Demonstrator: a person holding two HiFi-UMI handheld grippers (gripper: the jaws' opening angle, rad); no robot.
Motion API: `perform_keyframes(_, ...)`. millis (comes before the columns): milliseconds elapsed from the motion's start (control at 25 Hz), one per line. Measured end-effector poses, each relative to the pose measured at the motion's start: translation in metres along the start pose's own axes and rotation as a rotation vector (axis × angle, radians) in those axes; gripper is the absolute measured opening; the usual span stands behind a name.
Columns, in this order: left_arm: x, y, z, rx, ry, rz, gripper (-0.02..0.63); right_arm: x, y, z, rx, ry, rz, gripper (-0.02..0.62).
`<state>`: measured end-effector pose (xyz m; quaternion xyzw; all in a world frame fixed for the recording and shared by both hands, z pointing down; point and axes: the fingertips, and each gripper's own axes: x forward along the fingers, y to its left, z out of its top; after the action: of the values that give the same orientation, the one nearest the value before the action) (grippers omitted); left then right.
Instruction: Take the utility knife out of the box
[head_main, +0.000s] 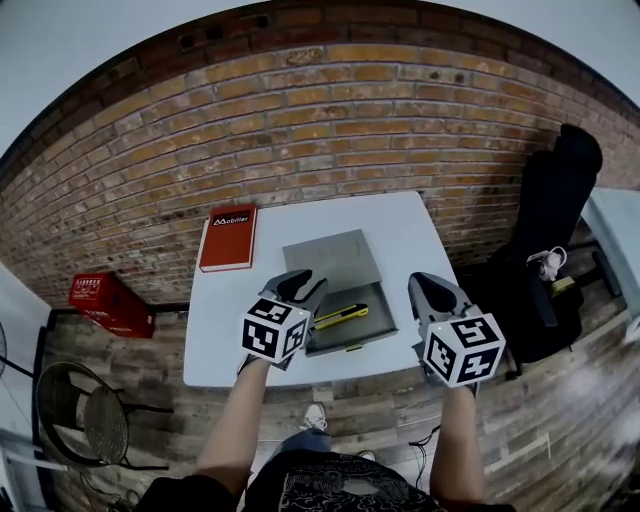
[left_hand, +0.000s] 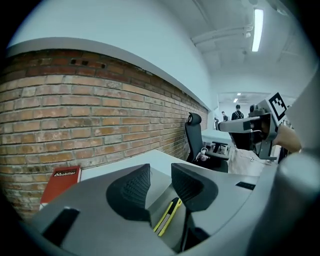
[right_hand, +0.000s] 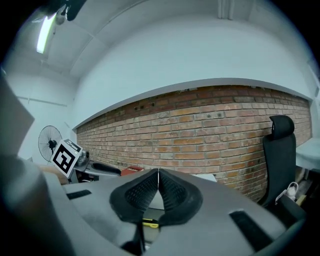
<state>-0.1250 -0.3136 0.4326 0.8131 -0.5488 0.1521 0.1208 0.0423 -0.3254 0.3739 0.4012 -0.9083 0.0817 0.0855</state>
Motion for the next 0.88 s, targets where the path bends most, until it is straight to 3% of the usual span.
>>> perform_keyframes(400, 0.046, 0.010, -0.010, 0.036, 0.071, -0.130, 0.144, 0.035, -0.010, 0.002, 0.001, 0.015, -0.051, 0.021)
perform_keyframes(880, 0.084, -0.020, -0.050, 0.117, 0.234, -0.332, 0.183, 0.048, -0.018, -0.006, 0.019, 0.032, -0.106, 0.021)
